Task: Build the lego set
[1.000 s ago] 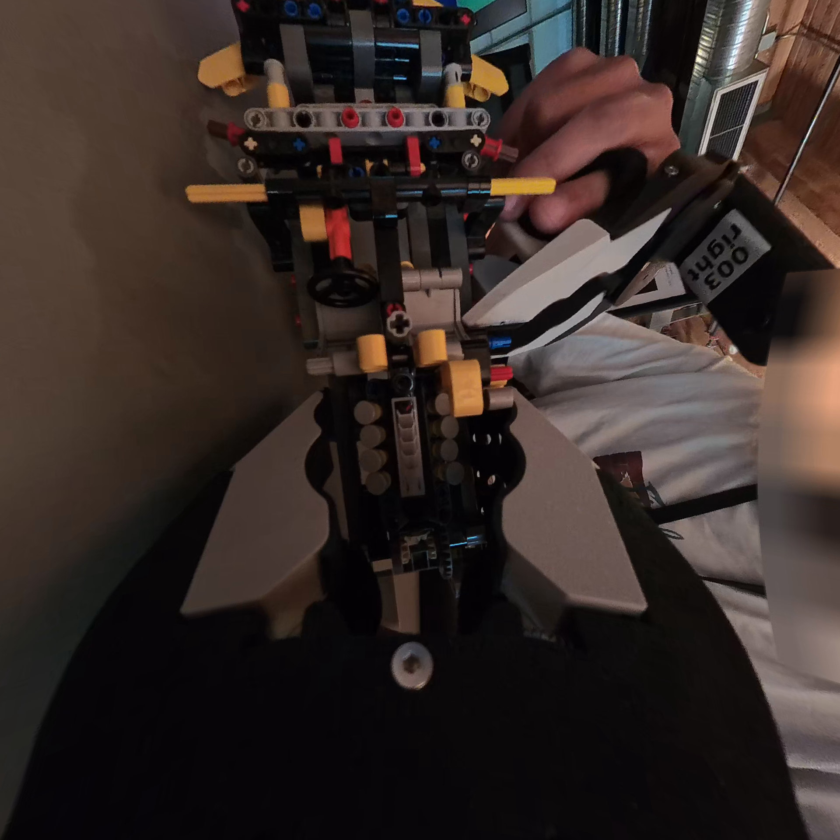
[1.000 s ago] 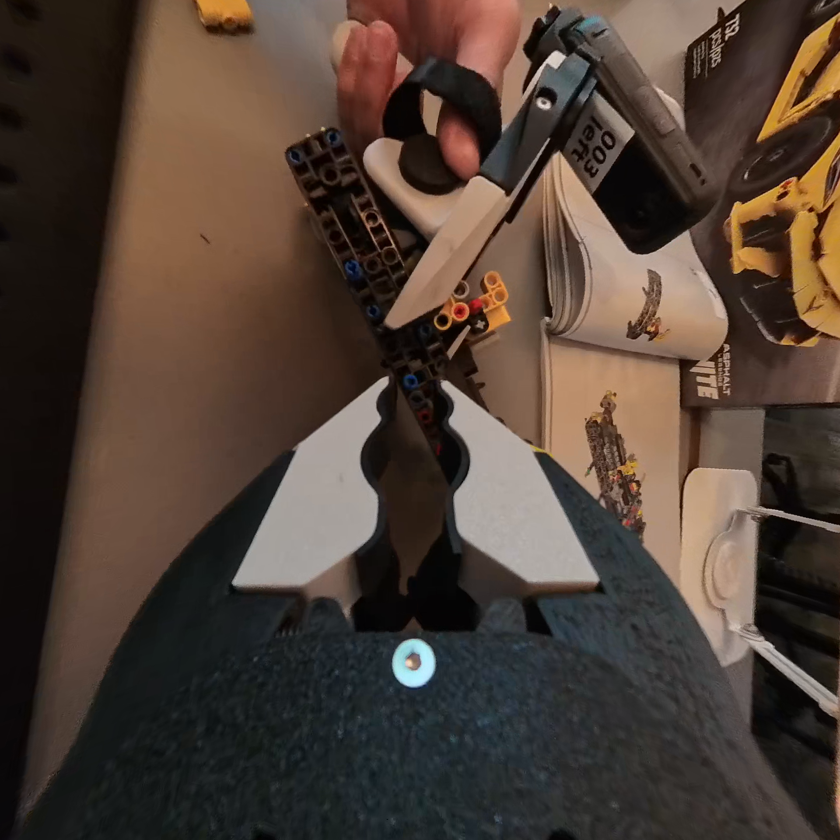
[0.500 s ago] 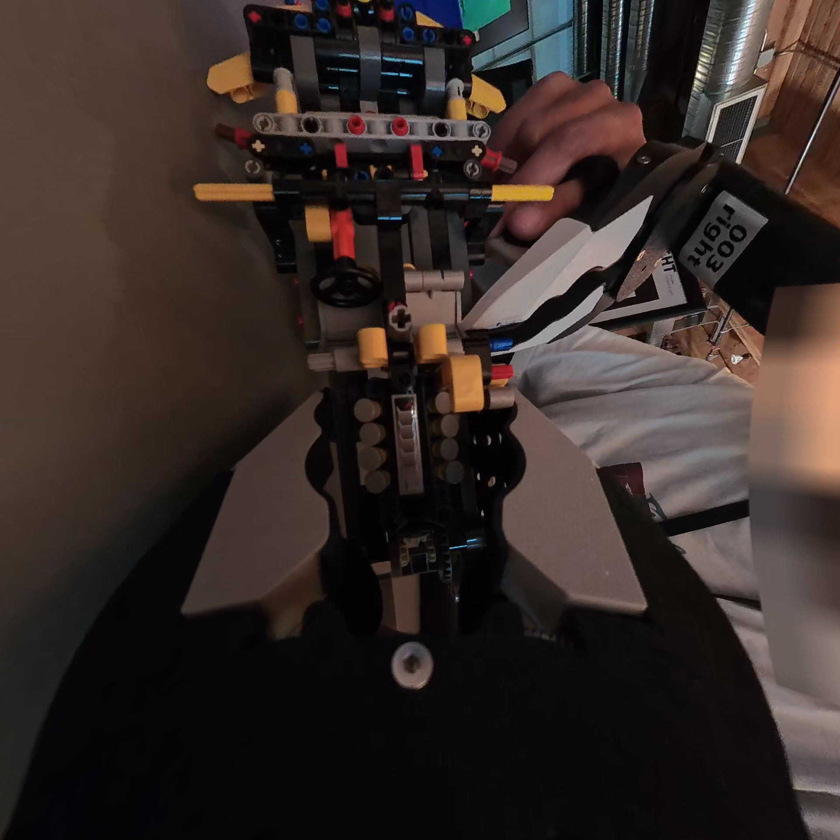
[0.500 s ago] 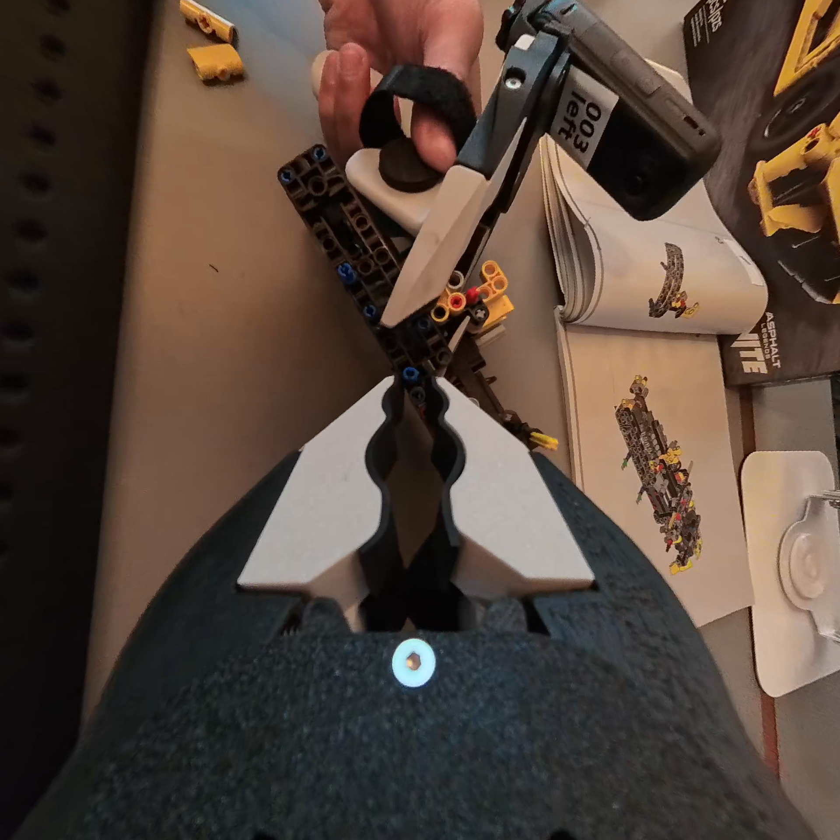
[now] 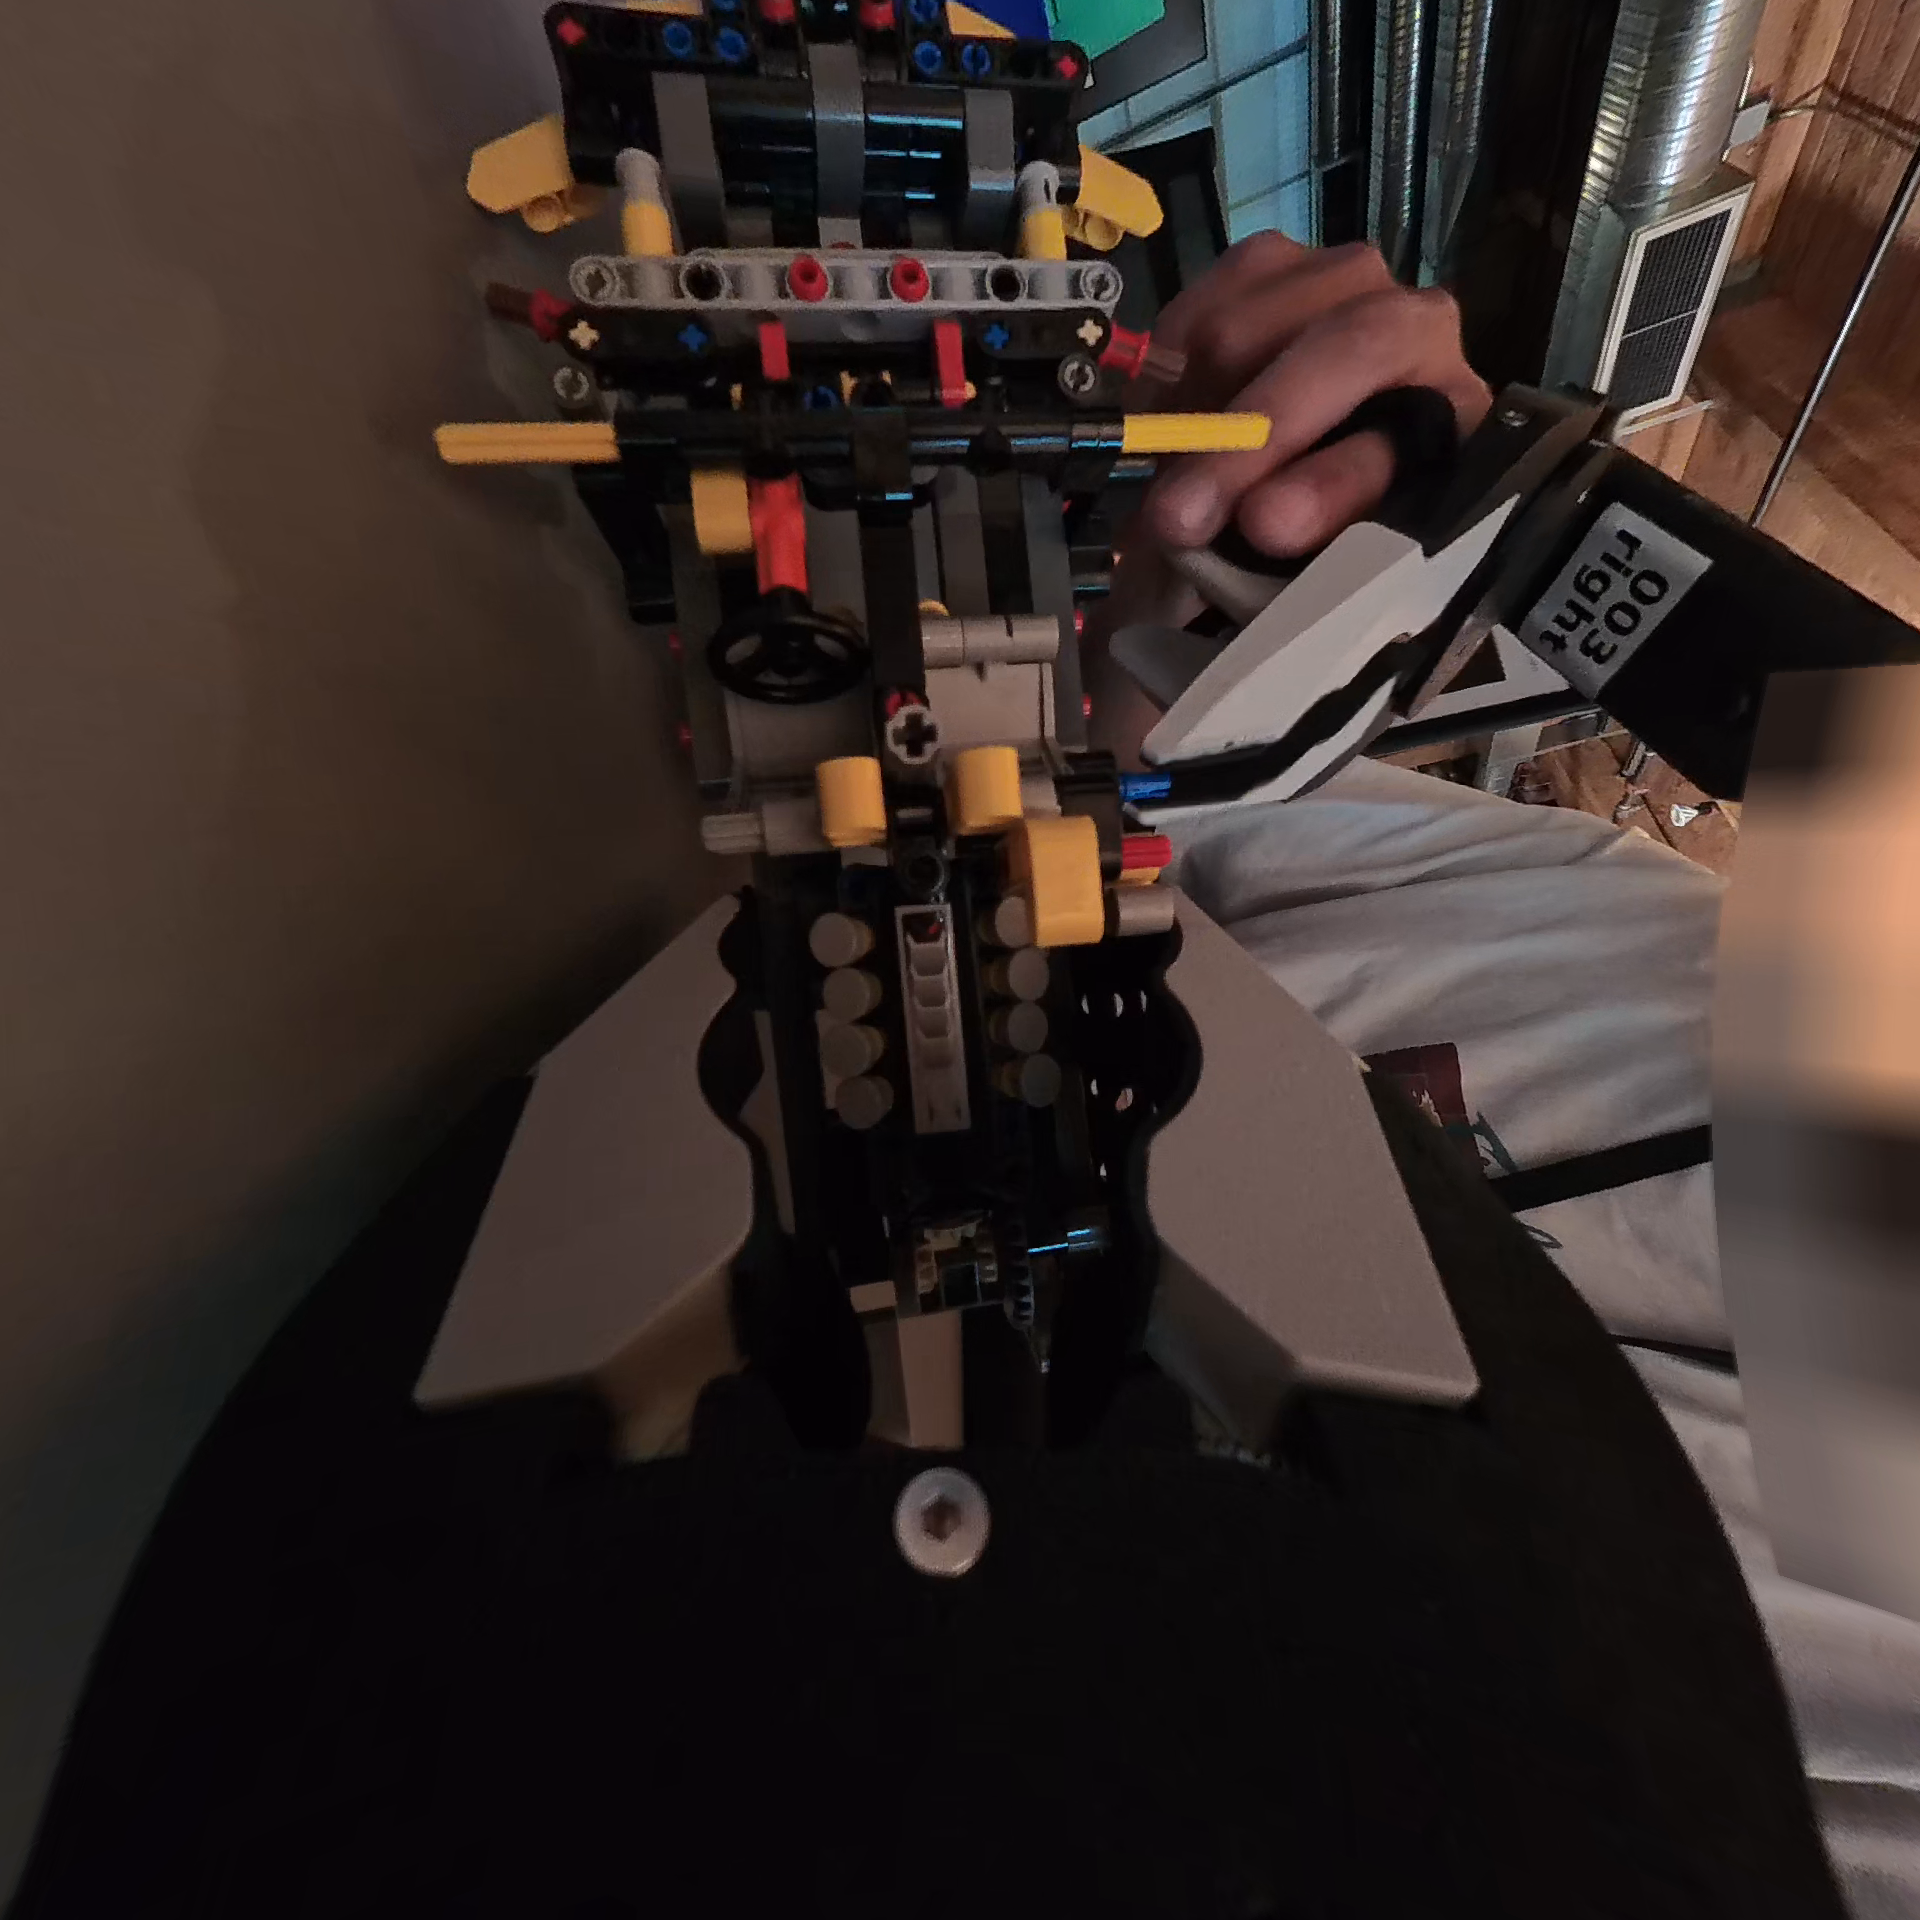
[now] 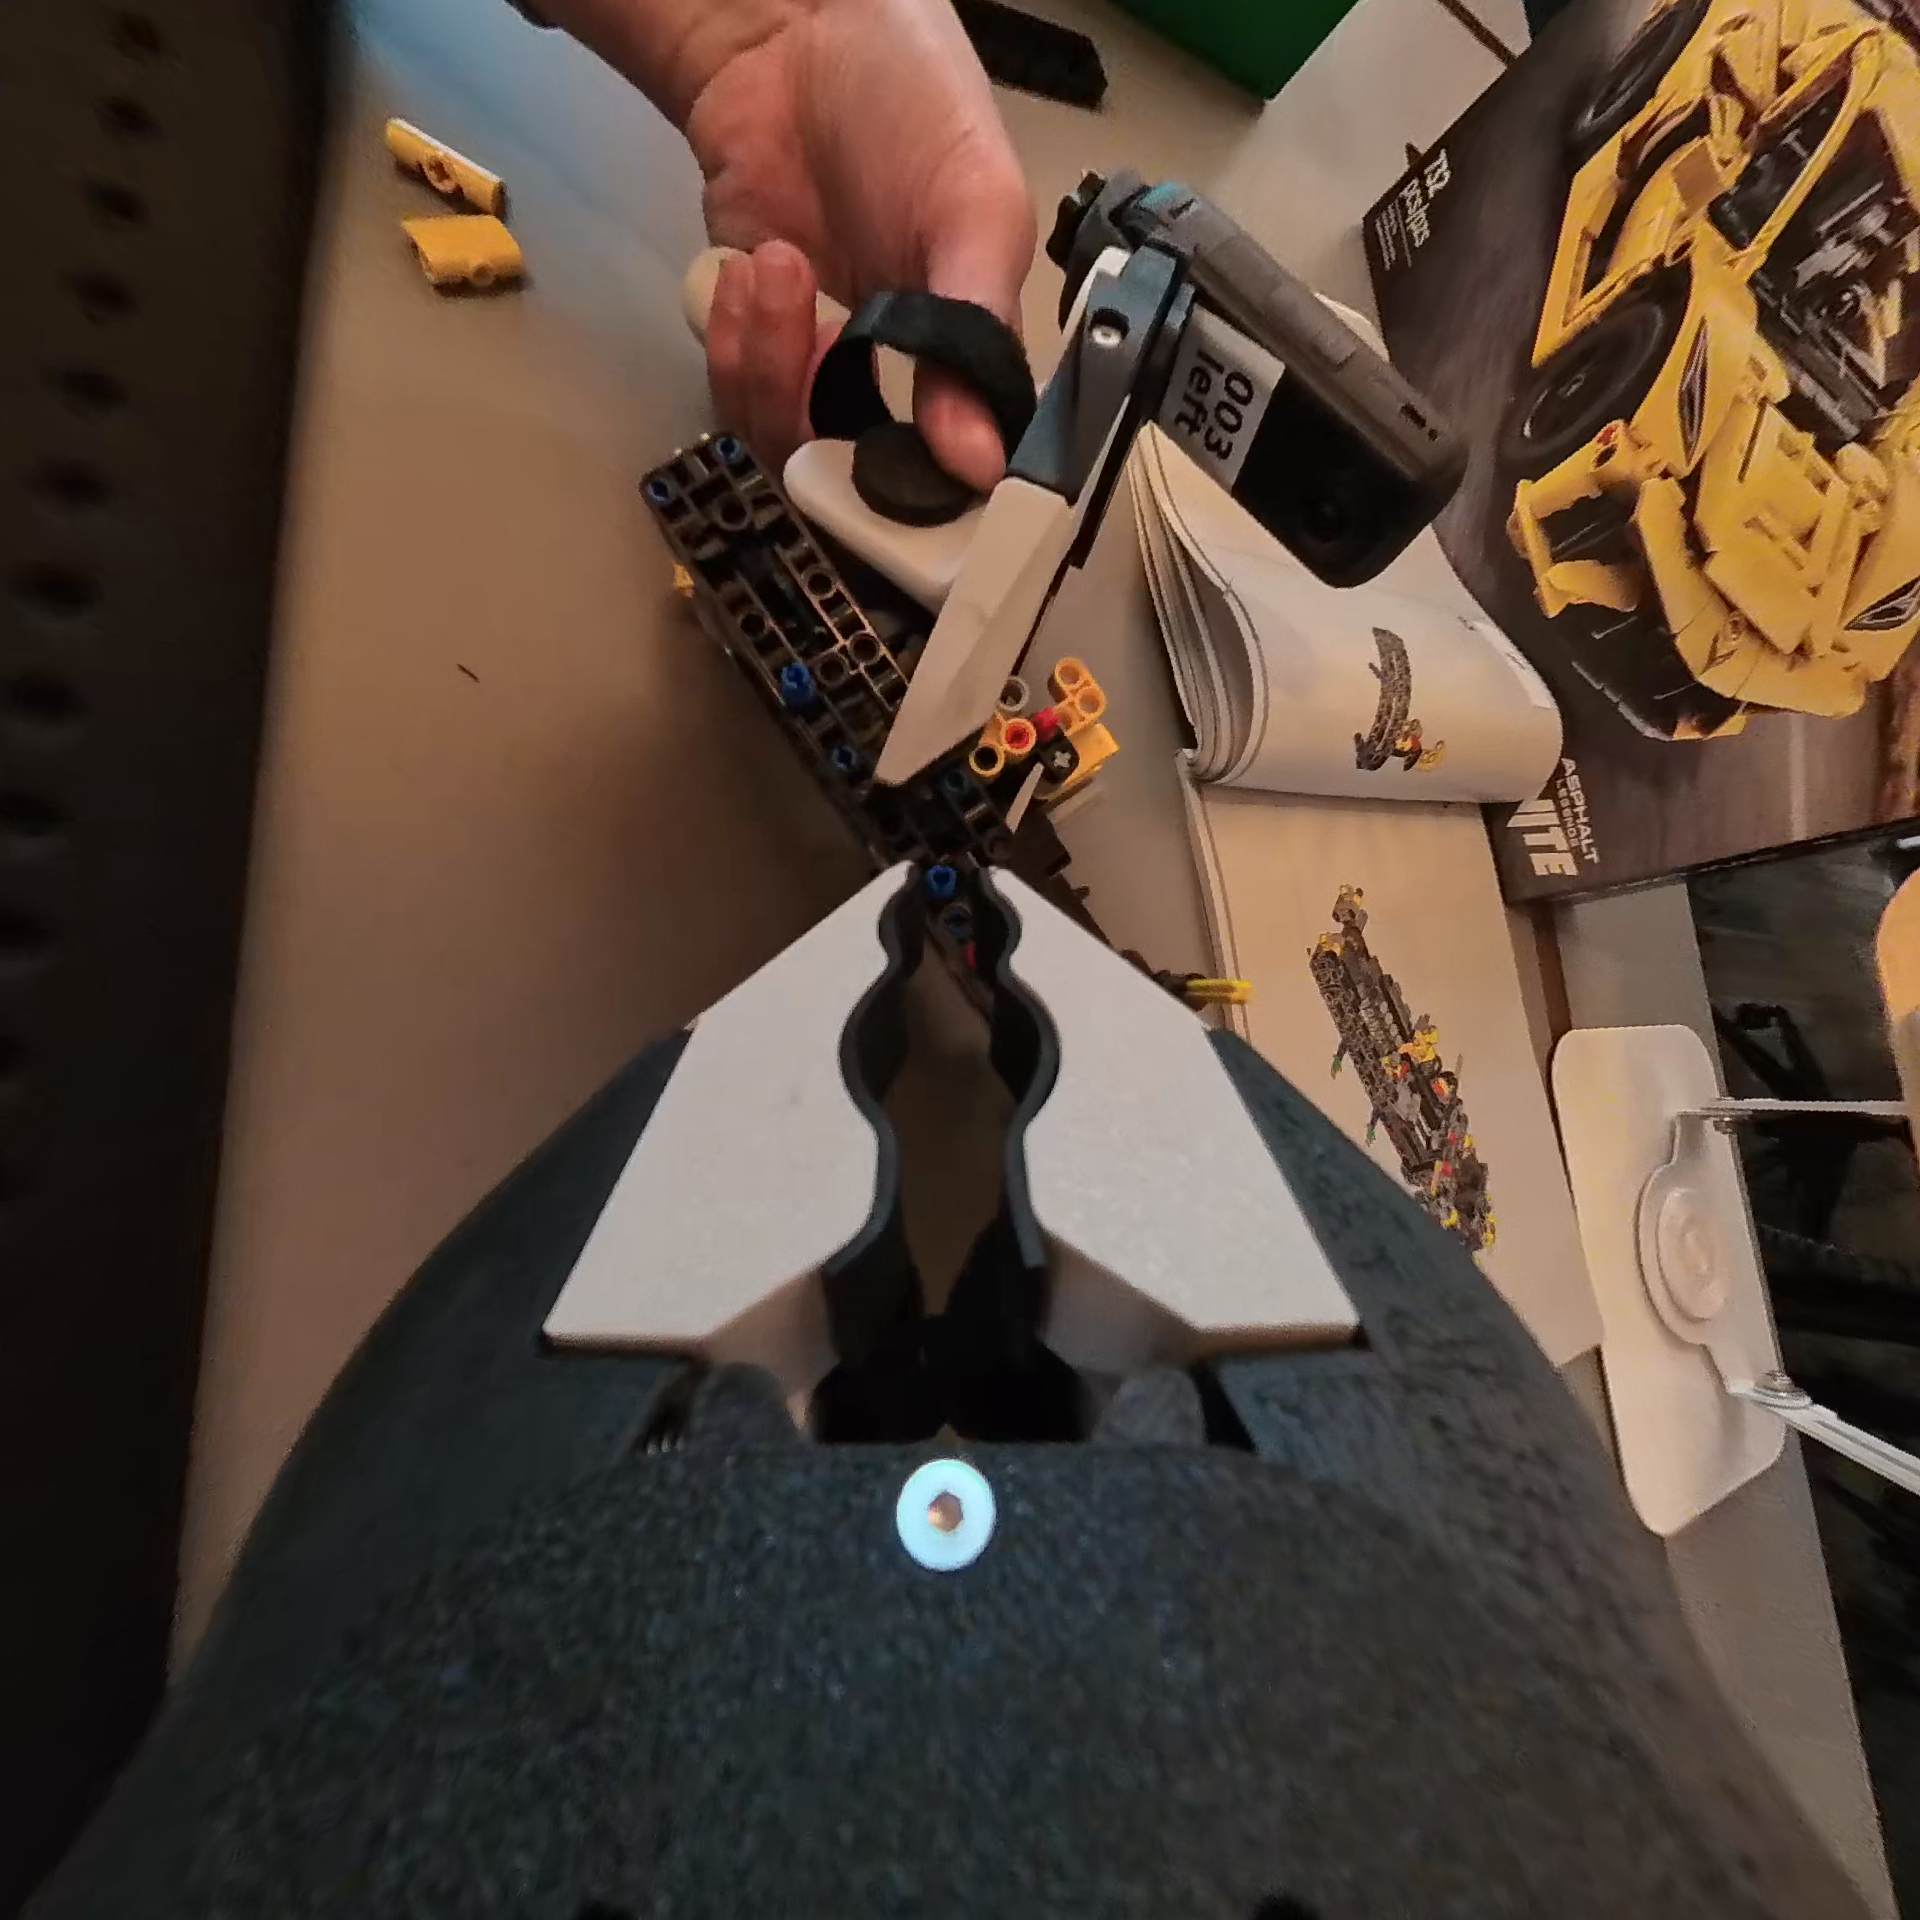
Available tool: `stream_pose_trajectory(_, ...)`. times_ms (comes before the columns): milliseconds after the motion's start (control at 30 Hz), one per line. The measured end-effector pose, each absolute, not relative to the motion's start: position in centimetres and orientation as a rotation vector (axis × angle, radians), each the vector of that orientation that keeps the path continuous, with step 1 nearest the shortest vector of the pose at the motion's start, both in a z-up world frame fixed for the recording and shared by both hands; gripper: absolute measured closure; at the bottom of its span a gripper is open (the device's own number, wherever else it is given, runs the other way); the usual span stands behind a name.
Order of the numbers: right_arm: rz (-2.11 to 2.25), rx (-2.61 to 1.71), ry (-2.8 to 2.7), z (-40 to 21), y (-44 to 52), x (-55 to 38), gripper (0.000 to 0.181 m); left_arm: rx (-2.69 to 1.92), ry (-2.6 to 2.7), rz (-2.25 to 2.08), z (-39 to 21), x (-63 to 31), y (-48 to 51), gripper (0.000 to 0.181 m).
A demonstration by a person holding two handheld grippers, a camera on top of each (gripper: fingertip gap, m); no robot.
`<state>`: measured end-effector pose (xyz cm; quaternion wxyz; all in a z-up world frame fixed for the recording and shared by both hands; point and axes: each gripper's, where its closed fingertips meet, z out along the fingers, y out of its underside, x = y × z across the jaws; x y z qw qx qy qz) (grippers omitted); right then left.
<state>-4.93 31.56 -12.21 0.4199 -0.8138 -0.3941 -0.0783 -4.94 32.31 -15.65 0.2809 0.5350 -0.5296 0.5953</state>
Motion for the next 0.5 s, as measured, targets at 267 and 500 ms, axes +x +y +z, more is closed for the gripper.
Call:
stream_pose_trajectory(267, -0.183, -2.005, -0.982, -12.54, 31.77, -4.98, 0.177, 1.451, -1.41, 1.6, -15.72, -4.79, 32.44, 0.106)
stream_pose_trajectory(500, -0.146, -1.984, -0.968, -12.74, 31.68, -4.99, 0.176, 1.449, -1.421, 1.588, -15.81, -4.79, 32.36, 0.103)
